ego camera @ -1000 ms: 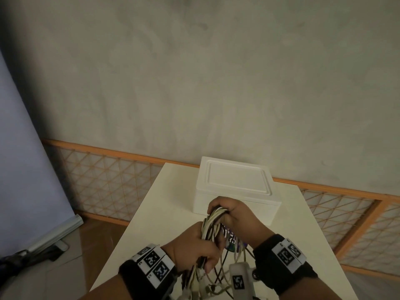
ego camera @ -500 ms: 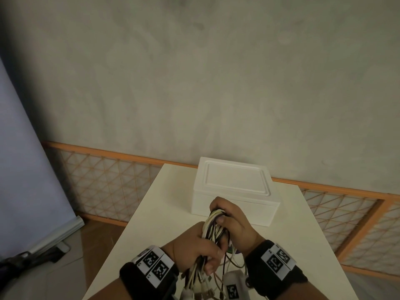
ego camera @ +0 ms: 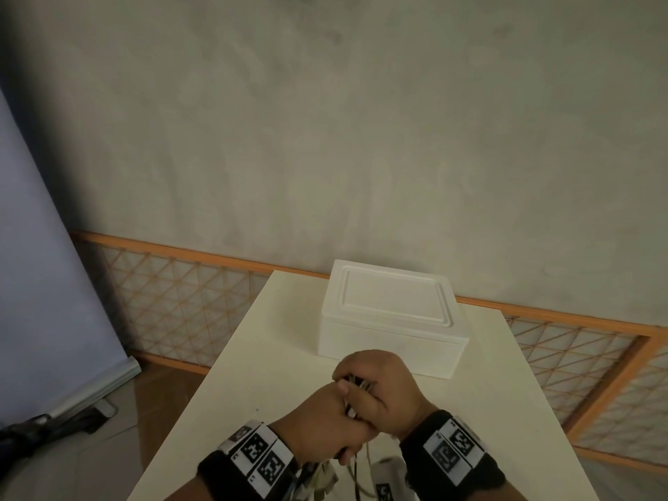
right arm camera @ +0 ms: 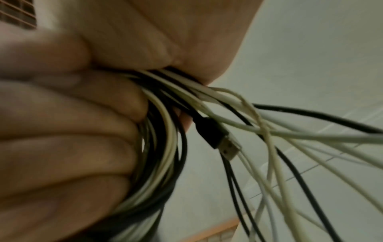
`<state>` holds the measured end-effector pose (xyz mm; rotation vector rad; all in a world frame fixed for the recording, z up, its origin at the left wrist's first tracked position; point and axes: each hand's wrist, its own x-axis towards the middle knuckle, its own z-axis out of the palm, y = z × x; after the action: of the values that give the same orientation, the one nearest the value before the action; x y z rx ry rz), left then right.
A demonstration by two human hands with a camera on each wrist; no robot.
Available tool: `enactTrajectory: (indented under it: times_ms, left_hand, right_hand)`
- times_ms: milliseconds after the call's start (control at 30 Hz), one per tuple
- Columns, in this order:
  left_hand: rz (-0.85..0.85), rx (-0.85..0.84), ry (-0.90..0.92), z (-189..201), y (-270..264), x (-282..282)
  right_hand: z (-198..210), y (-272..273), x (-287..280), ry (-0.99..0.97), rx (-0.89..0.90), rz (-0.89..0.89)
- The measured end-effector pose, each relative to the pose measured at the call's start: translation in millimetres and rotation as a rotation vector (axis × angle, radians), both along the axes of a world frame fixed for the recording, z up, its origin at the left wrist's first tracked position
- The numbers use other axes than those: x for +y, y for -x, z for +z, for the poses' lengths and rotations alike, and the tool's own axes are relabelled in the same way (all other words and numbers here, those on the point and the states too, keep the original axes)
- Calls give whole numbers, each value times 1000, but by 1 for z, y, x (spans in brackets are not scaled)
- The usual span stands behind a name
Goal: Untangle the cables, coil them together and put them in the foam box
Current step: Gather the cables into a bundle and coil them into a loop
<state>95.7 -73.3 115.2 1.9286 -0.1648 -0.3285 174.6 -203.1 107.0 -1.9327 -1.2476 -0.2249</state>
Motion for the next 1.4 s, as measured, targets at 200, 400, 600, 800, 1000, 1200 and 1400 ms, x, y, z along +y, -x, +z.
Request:
enactTrajectory:
  times_ms: [200, 400, 600, 800, 1000, 1200, 1400]
  left_hand:
    - [-15, 46, 227, -2, 0, 3]
    - [-50, 89, 356, -7, -7, -1]
    - [-76, 124, 483, -7, -9, -5]
    - [-107, 119, 612, -11, -16, 1]
    - [-186, -55, 389, -9, -13, 7]
    - [-51, -54, 434, -13, -10, 6]
    - [-64, 38, 836, -18, -9, 14]
  right_hand:
    - [-4, 5, 11, -142, 363, 28]
    - [-12, 6, 9, -218, 260, -98]
    - [-10, 3, 7, -216, 303, -137]
    - [3, -4, 12, -244, 503, -114]
    - [8, -7, 16, -233, 598, -69]
    - [5, -4, 16, -292, 582, -51]
    - [-11, 1, 10, -343, 531, -62]
